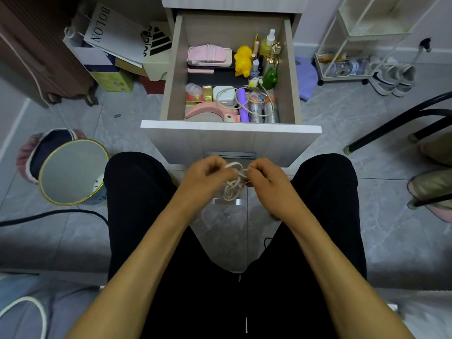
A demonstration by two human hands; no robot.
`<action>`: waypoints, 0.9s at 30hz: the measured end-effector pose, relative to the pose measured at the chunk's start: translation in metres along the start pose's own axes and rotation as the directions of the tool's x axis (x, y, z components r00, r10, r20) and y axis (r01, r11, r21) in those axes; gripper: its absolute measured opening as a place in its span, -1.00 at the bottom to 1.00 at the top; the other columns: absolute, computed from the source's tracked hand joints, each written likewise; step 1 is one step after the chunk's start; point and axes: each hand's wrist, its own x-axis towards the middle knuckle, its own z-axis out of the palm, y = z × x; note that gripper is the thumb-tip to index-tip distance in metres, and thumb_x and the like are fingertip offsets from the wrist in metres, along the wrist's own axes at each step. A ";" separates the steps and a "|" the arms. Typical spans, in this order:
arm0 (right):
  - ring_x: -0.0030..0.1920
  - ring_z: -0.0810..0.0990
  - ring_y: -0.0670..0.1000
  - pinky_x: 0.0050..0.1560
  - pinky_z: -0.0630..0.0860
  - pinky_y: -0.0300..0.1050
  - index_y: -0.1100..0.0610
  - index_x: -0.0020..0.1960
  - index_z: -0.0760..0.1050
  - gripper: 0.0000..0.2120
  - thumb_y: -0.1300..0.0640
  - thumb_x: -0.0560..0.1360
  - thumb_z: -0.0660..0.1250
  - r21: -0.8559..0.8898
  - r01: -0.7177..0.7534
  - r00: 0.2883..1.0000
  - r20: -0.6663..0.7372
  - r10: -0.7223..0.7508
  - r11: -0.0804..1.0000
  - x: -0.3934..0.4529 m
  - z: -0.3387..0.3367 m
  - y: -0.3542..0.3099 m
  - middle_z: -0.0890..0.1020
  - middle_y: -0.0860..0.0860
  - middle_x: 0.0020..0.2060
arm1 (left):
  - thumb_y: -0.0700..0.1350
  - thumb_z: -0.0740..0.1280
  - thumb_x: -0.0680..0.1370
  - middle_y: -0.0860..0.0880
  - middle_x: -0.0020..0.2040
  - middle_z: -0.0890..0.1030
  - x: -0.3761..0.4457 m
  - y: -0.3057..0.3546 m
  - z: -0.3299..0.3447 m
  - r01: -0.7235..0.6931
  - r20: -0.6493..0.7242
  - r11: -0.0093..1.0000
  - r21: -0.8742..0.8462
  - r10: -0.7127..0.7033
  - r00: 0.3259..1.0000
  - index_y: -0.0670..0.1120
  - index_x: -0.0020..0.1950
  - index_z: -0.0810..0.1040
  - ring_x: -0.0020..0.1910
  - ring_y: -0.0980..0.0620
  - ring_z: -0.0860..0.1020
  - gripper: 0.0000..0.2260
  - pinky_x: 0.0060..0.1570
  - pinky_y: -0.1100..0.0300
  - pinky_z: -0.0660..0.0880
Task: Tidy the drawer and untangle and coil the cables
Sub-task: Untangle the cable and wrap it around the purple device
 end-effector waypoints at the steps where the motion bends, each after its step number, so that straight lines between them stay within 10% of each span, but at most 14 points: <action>1: -0.06 0.58 0.17 0.03 0.52 0.18 0.24 -0.15 0.45 -0.82 0.18 0.57 0.19 -0.006 -0.001 1.000 0.014 0.001 1.000 0.000 -0.001 0.000 0.56 0.16 -0.12 | -0.13 0.42 0.52 0.04 -0.35 0.59 -0.001 0.002 0.001 -0.048 0.037 0.996 0.081 0.045 0.998 -0.24 -0.20 0.51 -0.32 0.15 0.57 -0.79 -0.23 0.28 0.48; 5: -0.11 0.56 0.16 -0.03 0.51 0.16 0.26 -0.12 0.45 -0.80 0.15 0.59 0.17 -0.039 -0.015 0.996 0.090 0.018 0.999 -0.001 0.003 -0.001 0.57 0.15 -0.14 | -0.22 0.41 0.51 -0.04 -0.38 0.59 0.006 0.003 -0.006 -0.041 -0.084 0.968 -0.246 0.021 0.996 -0.20 -0.34 0.55 -0.33 0.05 0.55 -0.78 -0.21 0.22 0.47; 8: -0.22 0.46 0.01 -0.17 0.40 -0.07 0.29 -0.07 0.45 -0.79 0.16 0.60 0.16 -0.068 0.010 0.997 0.074 -0.005 0.998 0.000 0.004 -0.002 0.49 0.05 -0.15 | -0.23 0.35 0.43 -0.05 -0.44 0.45 0.012 -0.005 -0.009 0.081 0.013 0.706 -0.704 -0.101 0.995 -0.05 -0.47 0.47 -0.30 -0.04 0.43 -0.73 -0.12 0.12 0.43; 10: -0.08 0.52 -0.03 -0.04 0.45 -0.10 0.23 -0.02 0.51 -0.81 0.16 0.60 0.17 -0.077 0.000 0.998 0.059 0.005 0.997 0.002 0.003 0.004 0.54 0.01 -0.02 | -0.17 0.36 0.42 -0.03 -0.50 0.37 0.010 -0.011 -0.010 0.106 0.030 0.786 -0.610 -0.111 0.993 -0.05 -0.44 0.48 -0.32 -0.05 0.41 -0.77 -0.10 0.10 0.41; 12: 0.00 0.57 0.01 0.07 0.53 -0.03 0.16 0.03 0.55 -0.80 0.14 0.60 0.16 -0.045 -0.054 0.996 0.069 0.057 0.998 0.000 0.002 0.011 0.59 0.00 0.01 | -0.06 0.46 0.45 0.00 -0.52 0.45 0.007 -0.009 -0.018 0.116 0.056 0.985 -0.124 -0.110 0.992 -0.02 -0.32 0.62 -0.36 0.03 0.47 -0.85 -0.17 0.19 0.43; 15: -0.10 0.60 0.11 -0.01 0.56 0.15 0.15 -0.03 0.52 -0.80 0.09 0.60 0.17 -0.052 -0.096 0.992 0.083 0.100 0.994 -0.005 0.004 0.019 0.62 0.05 -0.13 | -0.01 0.46 0.50 0.08 -0.43 0.60 0.006 0.001 -0.023 0.033 0.169 0.911 0.410 -0.111 0.979 0.04 -0.18 0.70 -0.43 0.20 0.49 -0.92 -0.37 0.34 0.42; 27: -0.09 0.57 -0.02 -0.04 0.52 -0.13 0.14 -0.10 0.53 -0.85 0.09 0.58 0.26 -0.181 0.024 0.999 -0.035 -0.031 0.983 0.000 0.014 0.013 0.60 0.01 -0.11 | -0.21 0.31 0.59 0.01 -0.39 0.59 -0.003 -0.029 -0.002 0.060 -0.119 0.982 -0.181 -0.082 0.989 -0.14 -0.14 0.69 -0.42 0.14 0.47 -0.82 -0.34 0.34 0.43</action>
